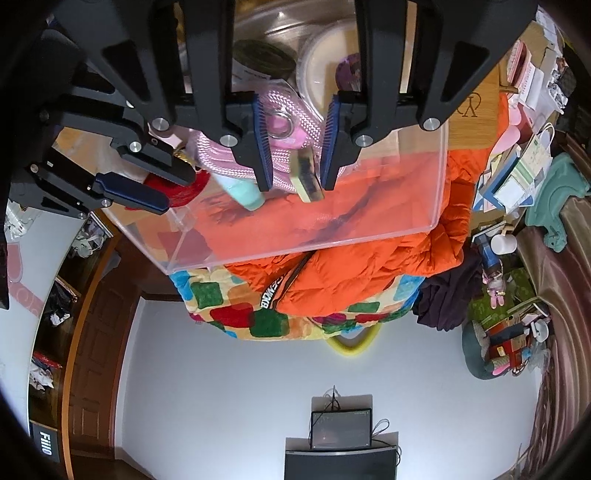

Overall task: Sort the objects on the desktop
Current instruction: 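Open both tools to drop the small box and teal bottle into the box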

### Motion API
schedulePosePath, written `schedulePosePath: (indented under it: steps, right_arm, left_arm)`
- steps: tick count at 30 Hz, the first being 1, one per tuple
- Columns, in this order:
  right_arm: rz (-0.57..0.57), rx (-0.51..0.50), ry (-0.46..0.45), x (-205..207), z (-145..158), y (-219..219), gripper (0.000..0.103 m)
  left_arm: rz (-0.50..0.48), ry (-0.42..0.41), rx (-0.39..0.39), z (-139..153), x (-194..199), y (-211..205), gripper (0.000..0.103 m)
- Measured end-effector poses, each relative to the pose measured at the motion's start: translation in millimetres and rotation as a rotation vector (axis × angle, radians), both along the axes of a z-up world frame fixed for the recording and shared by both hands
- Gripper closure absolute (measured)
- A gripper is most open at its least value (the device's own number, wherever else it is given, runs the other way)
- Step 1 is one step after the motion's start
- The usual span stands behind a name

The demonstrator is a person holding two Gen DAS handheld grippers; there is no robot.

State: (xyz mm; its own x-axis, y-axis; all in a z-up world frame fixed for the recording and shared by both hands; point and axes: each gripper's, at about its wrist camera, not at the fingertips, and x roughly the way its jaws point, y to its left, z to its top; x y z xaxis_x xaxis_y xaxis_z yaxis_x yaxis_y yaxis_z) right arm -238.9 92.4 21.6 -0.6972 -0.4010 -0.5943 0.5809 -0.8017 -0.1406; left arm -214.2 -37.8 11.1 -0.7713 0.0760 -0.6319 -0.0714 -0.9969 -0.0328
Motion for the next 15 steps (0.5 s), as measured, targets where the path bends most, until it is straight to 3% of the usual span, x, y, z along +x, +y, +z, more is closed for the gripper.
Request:
schedulePosePath:
  steps: [8,15]
  right_arm:
    - [-0.039,-0.031,0.065,22.4,22.0,15.3,0.05]
    - [-0.089,-0.049,0.11,47.6,37.6,36.3,0.035]
  left_arm:
    - [-0.006,0.043,0.014,19.1,24.7,3.5,0.05]
    - [0.001,0.066,0.003,28.6,53.5,7.8,0.04]
